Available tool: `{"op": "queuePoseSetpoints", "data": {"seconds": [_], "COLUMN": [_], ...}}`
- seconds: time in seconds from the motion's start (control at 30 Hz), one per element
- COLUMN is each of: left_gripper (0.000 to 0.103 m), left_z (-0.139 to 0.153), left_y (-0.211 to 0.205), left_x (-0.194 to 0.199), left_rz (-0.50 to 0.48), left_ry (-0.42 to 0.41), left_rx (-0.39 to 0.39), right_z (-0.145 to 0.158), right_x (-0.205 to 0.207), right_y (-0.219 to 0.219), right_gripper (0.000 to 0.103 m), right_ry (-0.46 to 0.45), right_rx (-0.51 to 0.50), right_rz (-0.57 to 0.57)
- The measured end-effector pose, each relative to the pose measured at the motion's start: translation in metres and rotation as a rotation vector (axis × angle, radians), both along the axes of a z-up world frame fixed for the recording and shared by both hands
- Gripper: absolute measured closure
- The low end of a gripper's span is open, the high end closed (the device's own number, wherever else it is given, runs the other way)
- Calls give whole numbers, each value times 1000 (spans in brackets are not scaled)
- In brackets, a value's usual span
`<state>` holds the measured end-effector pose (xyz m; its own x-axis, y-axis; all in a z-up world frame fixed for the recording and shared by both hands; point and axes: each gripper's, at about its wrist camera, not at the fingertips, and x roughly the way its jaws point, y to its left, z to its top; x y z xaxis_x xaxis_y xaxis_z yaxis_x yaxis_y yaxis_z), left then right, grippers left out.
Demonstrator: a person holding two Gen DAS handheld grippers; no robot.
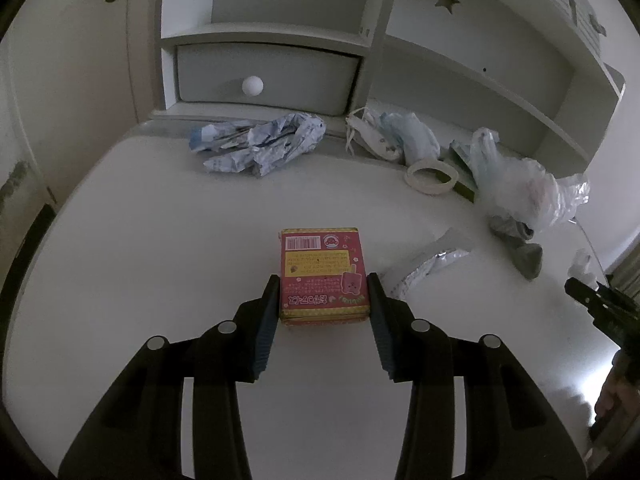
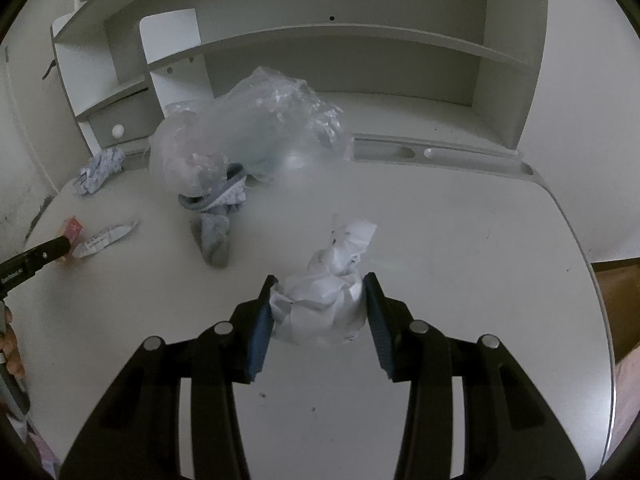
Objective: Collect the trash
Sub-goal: 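Grasp the pink box with the left tool while the right tool grasps the white tissue, then carry the pink box and tissue over the black bin and release both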
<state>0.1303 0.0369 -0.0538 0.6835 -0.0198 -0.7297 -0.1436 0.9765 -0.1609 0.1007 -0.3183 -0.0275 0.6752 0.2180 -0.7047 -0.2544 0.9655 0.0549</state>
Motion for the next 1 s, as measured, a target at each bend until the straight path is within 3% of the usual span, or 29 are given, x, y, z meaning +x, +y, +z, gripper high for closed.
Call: {"op": "queuePoseSetpoints", "data": {"seconds": [0.2,0.43,0.73,1.0], "left_gripper": [61,61,61,61], "left_z": [-5,-6,-3,11], "left_y": [1,-23,-113,-101], "left_x": [5,20,28,13], "left_rz": [-8,-63,-286,-230], "left_ry": [27,43,58,32], "left_rx": [-18,37,21,36], "right_z": [0,-1,5,3], "right_x": [3,3,-11,-20], "right_y": [-2,-1,-8,-33], "right_gripper": [60,59,59,59], "right_ry": [18,16,-16,4], "right_rx": [10,0,-10,43], "right_rz": [-3,-5,-8,-29]}}
